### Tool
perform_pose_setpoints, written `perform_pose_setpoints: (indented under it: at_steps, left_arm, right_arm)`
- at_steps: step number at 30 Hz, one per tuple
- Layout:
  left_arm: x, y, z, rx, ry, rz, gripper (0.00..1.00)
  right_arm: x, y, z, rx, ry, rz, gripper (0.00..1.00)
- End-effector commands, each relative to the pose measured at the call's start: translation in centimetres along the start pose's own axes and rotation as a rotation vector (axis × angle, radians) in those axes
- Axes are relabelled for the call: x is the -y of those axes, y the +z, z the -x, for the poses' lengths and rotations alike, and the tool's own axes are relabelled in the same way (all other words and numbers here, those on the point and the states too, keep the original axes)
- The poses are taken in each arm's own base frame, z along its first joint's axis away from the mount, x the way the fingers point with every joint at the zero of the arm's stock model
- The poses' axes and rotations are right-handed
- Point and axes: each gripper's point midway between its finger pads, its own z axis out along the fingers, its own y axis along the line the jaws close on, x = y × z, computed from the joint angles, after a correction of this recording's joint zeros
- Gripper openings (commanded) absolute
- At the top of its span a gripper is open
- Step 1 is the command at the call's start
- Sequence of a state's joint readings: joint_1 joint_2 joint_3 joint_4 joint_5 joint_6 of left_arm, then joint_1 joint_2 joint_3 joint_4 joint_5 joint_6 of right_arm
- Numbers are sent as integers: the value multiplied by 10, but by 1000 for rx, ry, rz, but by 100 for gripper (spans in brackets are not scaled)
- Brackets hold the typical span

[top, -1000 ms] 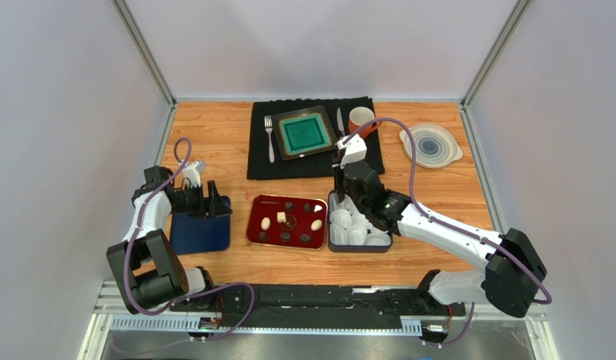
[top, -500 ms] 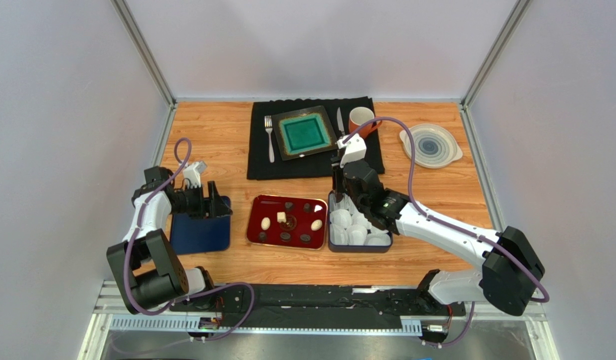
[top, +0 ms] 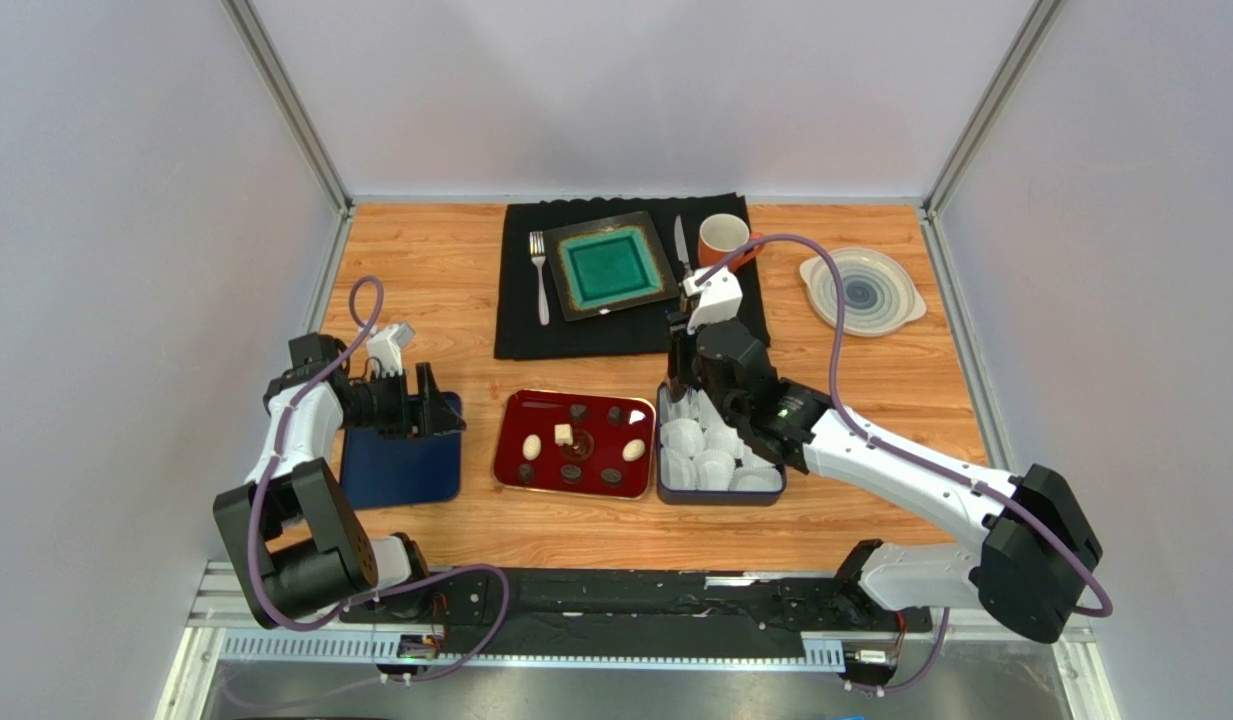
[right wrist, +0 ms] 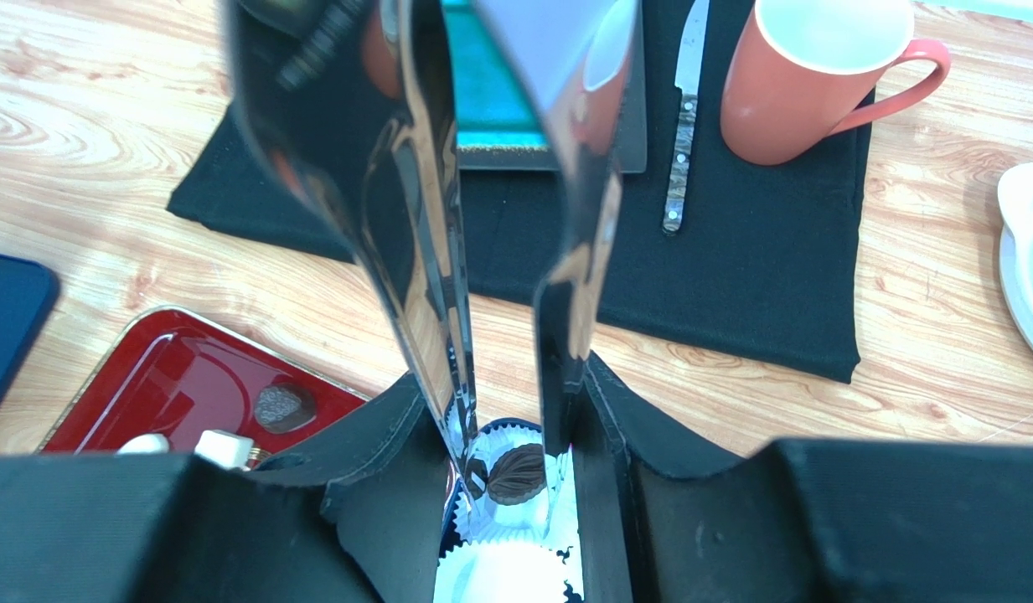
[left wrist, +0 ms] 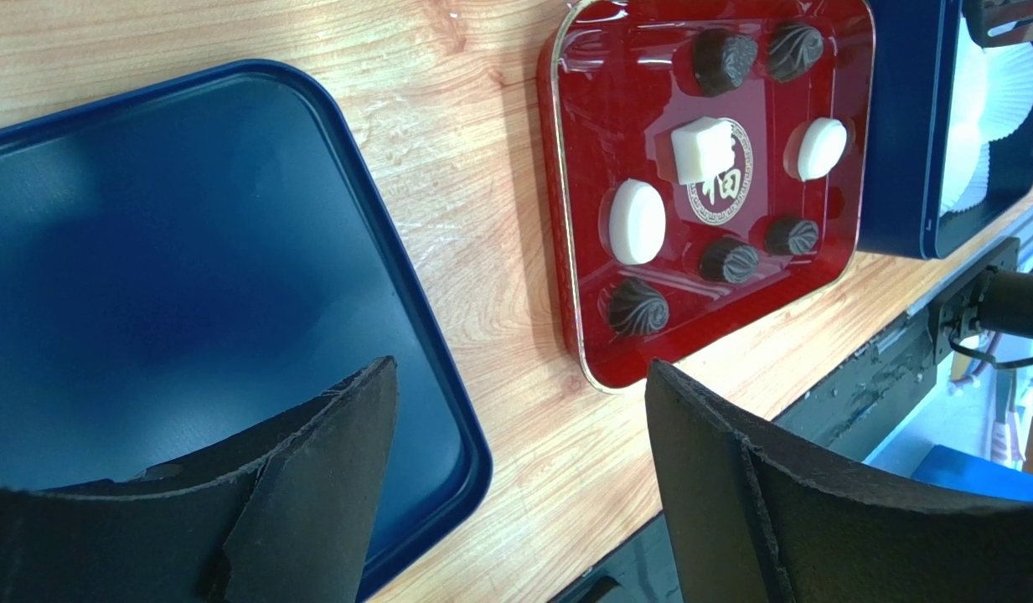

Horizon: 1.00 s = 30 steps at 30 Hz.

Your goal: Pack the chocolate

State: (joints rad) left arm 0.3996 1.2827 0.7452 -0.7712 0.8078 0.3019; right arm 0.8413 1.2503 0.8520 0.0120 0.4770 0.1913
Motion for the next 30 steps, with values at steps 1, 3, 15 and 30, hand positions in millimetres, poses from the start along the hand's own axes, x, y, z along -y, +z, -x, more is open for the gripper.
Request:
perform_pose_setpoints:
  at_steps: [1, 3, 15, 30]
  left_arm:
    - [6, -7, 12, 38, 68, -13, 81]
    - [7, -8, 12, 38, 67, -14, 81]
    - [10, -10, 11, 40, 83, -17, 81]
    - [10, -11, 10, 41, 86, -13, 81]
  right_arm:
    - [-1, -8, 21, 57, 52, 18, 40]
    - [-2, -8, 19, 46, 53, 20, 41]
    - [1, -14, 15, 41, 70, 21, 42]
    - [-61, -22, 58, 87, 36, 168, 42]
